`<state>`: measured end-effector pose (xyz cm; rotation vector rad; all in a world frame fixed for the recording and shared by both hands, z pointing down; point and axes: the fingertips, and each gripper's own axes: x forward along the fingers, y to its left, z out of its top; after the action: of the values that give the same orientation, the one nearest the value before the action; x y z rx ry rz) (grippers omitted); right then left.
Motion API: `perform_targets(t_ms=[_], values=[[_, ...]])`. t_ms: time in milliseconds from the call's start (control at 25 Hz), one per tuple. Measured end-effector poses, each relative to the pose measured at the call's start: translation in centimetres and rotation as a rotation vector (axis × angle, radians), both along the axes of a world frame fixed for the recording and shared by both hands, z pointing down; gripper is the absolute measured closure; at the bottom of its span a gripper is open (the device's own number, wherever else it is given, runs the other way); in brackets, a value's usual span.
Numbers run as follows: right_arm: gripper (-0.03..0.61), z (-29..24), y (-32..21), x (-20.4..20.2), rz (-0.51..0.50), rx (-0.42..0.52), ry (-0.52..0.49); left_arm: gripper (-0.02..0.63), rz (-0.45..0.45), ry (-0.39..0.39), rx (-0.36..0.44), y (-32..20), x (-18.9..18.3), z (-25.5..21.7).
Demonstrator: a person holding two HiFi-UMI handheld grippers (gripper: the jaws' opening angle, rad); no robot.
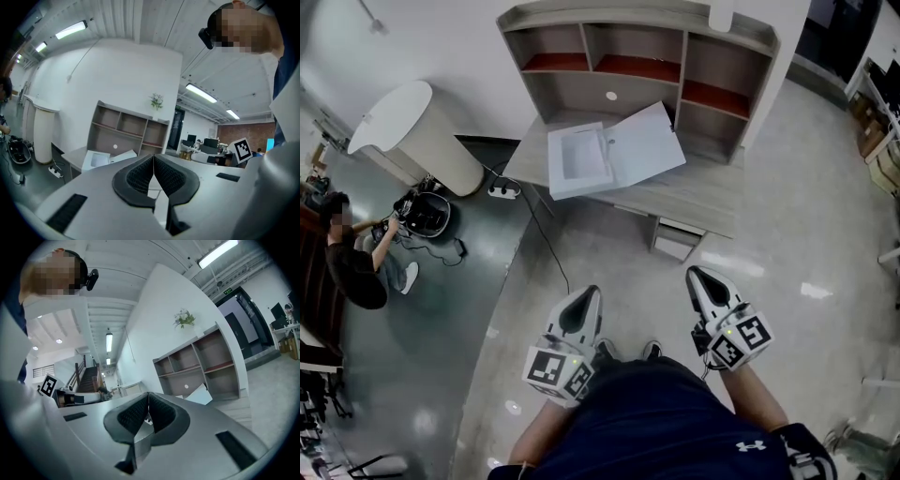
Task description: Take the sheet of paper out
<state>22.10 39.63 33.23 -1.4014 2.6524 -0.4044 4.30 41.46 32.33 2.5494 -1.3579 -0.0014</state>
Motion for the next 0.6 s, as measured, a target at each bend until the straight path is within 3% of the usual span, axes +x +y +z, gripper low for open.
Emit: perform_targets(t_ms=[320,600], values=[[0.565,2.2,-0.2,2.0,-0.017,-0.067,-0.018,0.597,-0.037,0.021,-0.049,1.2,1.0,1.7],[0.565,4.5,-2.4,2.0,-0.01,-0.136,-0.031,0.597,-0.041,0.03,-0.067,-1.4,0.5,2.7]])
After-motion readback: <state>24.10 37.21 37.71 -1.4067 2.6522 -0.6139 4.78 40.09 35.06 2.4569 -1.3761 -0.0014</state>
